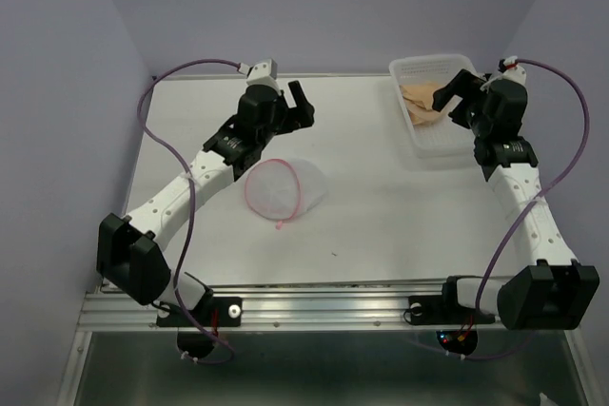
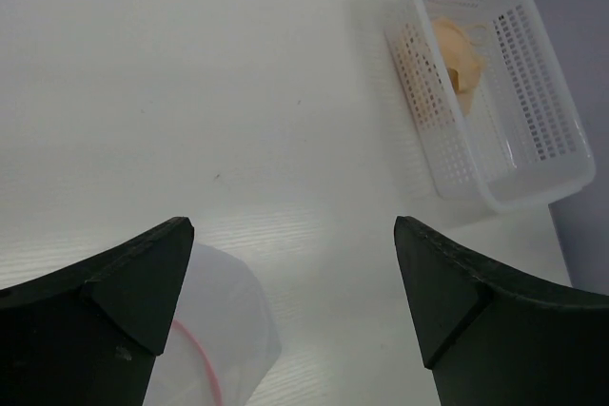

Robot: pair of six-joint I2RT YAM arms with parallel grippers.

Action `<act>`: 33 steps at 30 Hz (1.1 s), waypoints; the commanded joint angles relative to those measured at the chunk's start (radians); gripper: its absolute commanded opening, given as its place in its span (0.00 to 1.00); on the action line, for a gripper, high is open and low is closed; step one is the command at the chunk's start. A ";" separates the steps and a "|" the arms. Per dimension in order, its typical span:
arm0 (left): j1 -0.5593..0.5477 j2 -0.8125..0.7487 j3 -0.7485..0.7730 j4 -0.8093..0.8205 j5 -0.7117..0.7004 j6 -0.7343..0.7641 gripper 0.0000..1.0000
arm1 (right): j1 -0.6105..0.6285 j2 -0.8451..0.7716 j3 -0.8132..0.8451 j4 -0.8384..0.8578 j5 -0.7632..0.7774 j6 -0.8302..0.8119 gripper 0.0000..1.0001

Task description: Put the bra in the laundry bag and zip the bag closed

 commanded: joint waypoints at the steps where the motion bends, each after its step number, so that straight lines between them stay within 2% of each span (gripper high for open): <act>1: -0.034 0.095 0.036 0.046 0.064 -0.014 0.99 | 0.001 -0.006 -0.004 0.071 -0.017 -0.021 1.00; 4: -0.068 0.179 0.044 0.094 0.199 -0.014 0.99 | 0.001 0.036 0.005 0.089 -0.025 -0.063 1.00; 8: -0.075 0.409 0.108 0.074 0.355 -0.002 0.99 | 0.001 0.123 0.057 0.108 -0.055 -0.106 1.00; 12: -0.075 0.500 0.098 0.062 0.333 -0.001 0.99 | 0.001 0.226 0.128 0.108 -0.051 -0.107 1.00; 16: -0.056 0.465 0.026 0.056 0.238 -0.014 0.99 | 0.001 0.380 0.224 0.099 -0.029 -0.123 1.00; 19: -0.023 0.419 -0.057 0.081 0.224 -0.028 0.99 | 0.001 0.464 0.293 0.108 -0.002 -0.120 1.00; 25: 0.135 0.357 -0.221 0.117 0.205 -0.048 0.99 | 0.001 0.720 0.460 0.111 0.060 -0.119 1.00; 28: 0.214 0.307 -0.278 0.089 0.172 -0.042 0.99 | 0.001 0.857 0.650 0.057 0.116 -0.130 1.00; 33: 0.265 0.222 -0.321 0.071 0.078 -0.044 0.99 | 0.001 1.020 0.827 0.008 0.240 -0.112 1.00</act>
